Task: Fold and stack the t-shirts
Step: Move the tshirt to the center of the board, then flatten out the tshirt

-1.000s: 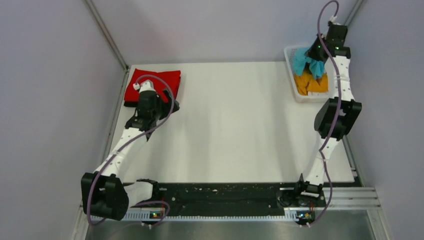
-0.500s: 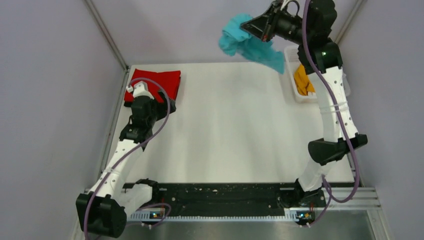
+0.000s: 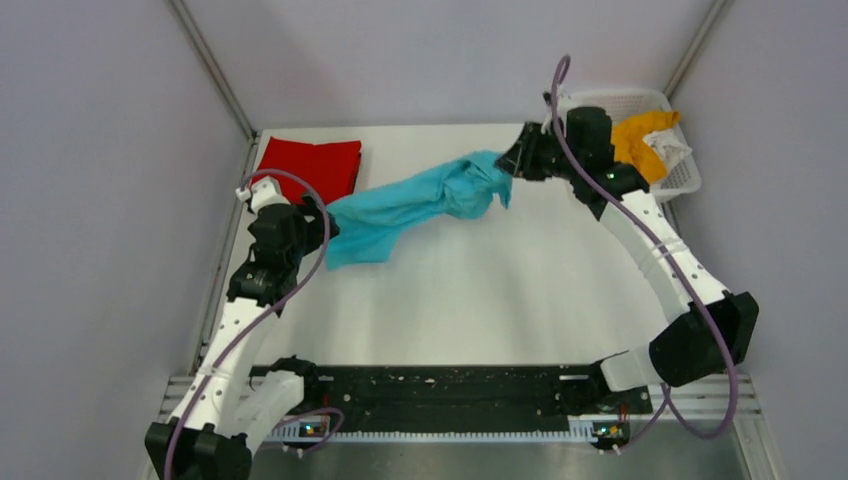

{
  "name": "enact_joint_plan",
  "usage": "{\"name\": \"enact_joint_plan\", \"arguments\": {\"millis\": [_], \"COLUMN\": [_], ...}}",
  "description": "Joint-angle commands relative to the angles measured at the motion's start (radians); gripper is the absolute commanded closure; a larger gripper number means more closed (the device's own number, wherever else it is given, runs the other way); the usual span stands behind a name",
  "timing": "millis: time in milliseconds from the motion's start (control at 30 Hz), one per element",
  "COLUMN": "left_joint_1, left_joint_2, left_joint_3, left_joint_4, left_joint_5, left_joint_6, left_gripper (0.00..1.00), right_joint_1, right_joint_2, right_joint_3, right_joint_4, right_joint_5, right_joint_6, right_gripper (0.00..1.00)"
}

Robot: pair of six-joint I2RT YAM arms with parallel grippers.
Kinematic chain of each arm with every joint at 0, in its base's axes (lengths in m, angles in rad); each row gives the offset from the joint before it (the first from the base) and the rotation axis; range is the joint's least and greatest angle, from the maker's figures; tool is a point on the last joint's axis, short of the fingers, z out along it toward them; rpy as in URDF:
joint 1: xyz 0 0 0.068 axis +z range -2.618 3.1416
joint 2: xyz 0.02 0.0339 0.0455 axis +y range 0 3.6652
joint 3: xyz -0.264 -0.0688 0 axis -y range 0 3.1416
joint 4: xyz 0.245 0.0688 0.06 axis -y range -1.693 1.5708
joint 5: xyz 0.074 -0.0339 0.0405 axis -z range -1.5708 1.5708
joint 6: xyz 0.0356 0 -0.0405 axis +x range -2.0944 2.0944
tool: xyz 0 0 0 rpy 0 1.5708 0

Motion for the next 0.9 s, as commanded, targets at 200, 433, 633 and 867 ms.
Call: {"name": "enact_joint_plan", "arguments": {"millis": [200, 433, 633, 867], "left_joint_1": [-0.001, -0.001, -0.003, -0.048], "left_joint_2": [0.152, 0.198, 0.229, 0.342], "left_joint_3": [0.041, -0.008, -0.137, -0.167], "left_joint_4": [-0.124, -0.182, -0.101, 0.044], "left_joint_5": [0.002, 0.109, 0.29, 0.356], "left_joint_6": [-0.07, -0.101, -0.157, -0.201], "left_gripper": [0.01, 0.01, 0.01, 0.04], "right_joint_1": [-0.135, -0.133, 0.026, 0.222], "right_joint_2": [0.062, -0.03, -0.111, -0.056], "right_joint_3": [-0.271, -0.405, -0.581, -0.682], "right_joint_4": [-0.262, -0.171, -0.034, 0.139], "right_joint_5": [0.608, 0.567, 0.441, 0.412], "right_joint_6": [0.084, 0.045, -0.01, 0.098], "right_gripper": [0.08, 0.01, 0.01, 0.06]}}
